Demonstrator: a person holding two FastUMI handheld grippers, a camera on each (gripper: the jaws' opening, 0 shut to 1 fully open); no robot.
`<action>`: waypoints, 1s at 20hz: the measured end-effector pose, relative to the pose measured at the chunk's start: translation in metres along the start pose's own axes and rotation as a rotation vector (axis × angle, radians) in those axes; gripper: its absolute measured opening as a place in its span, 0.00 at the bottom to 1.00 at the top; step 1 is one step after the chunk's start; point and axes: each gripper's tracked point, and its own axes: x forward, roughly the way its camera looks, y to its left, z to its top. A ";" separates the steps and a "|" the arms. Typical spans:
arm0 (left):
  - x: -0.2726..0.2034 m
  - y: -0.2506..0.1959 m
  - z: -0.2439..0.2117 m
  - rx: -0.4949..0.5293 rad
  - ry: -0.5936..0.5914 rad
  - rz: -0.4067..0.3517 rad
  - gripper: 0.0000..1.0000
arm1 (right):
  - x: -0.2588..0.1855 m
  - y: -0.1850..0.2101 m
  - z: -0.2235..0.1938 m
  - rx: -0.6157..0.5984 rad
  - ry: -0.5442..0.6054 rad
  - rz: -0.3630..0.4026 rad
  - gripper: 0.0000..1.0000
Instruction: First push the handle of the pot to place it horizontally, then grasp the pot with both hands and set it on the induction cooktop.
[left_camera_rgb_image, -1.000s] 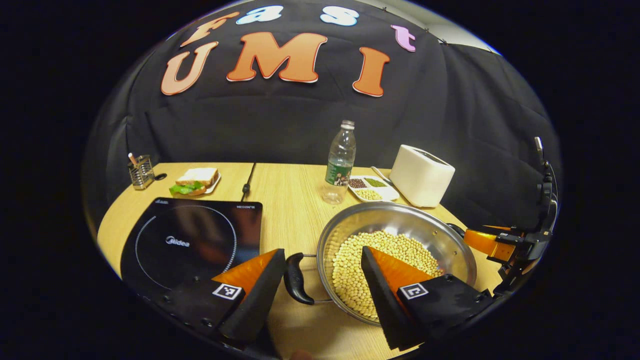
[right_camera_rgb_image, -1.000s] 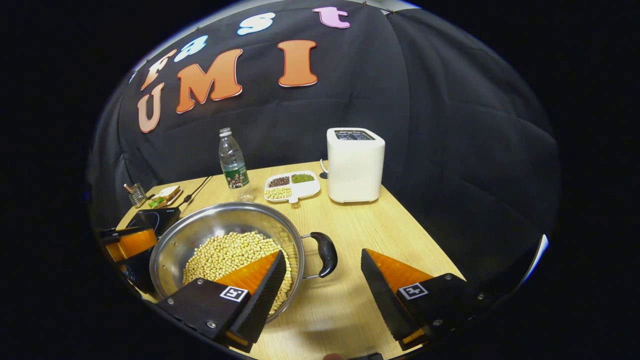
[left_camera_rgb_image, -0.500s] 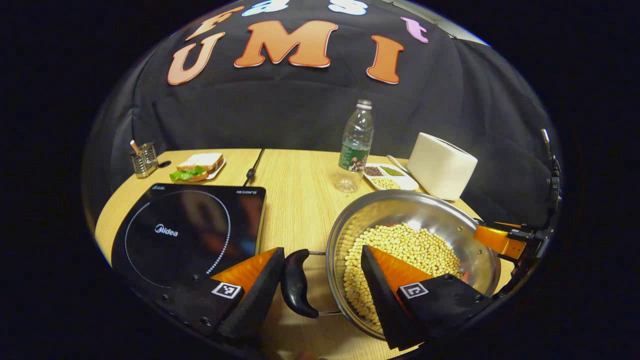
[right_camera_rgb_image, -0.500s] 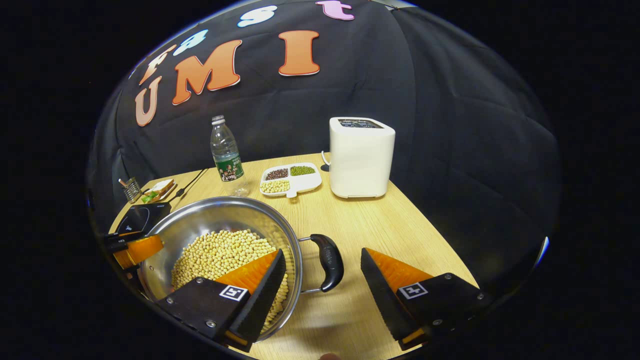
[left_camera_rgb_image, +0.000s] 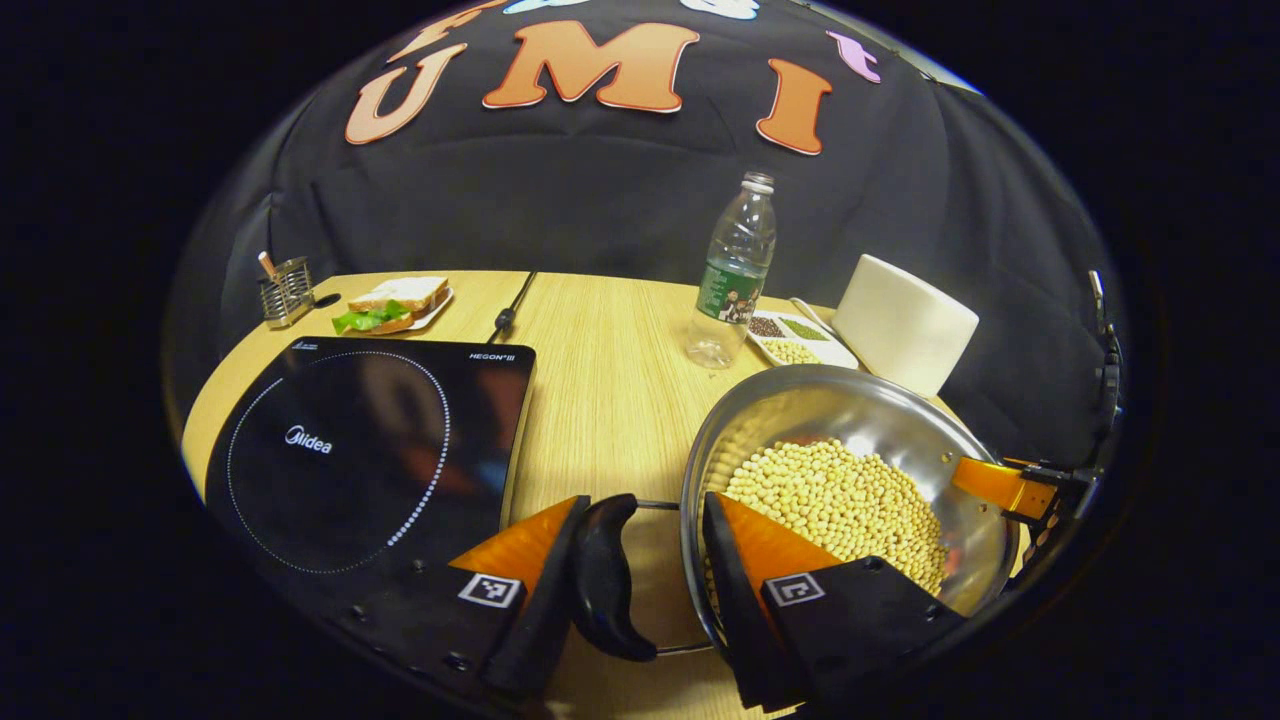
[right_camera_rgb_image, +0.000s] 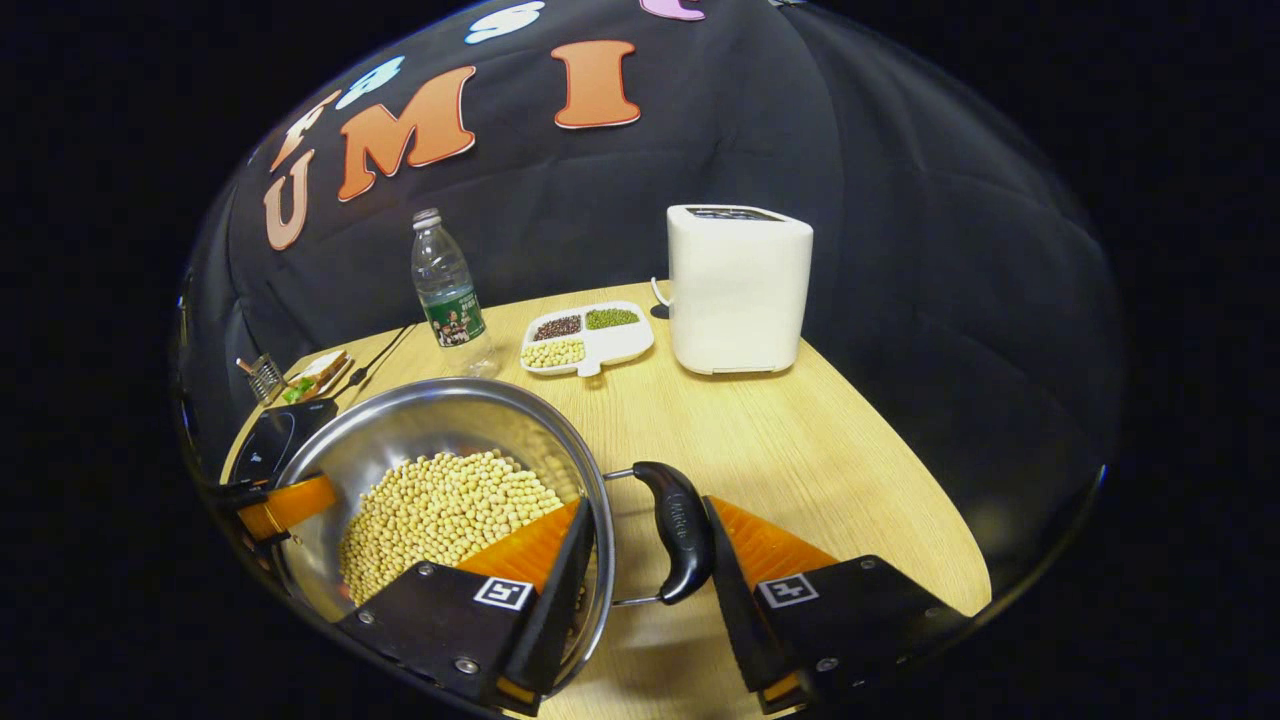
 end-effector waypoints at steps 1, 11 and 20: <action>0.003 0.002 -0.002 0.003 0.013 0.003 0.73 | -0.003 0.000 -0.001 0.008 0.003 0.002 0.65; -0.030 0.005 -0.003 -0.022 0.101 0.012 0.66 | -0.039 0.009 0.000 0.075 0.028 -0.001 0.50; -0.105 0.033 0.064 -0.038 -0.036 -0.010 0.66 | -0.107 0.055 0.053 0.082 -0.090 0.026 0.50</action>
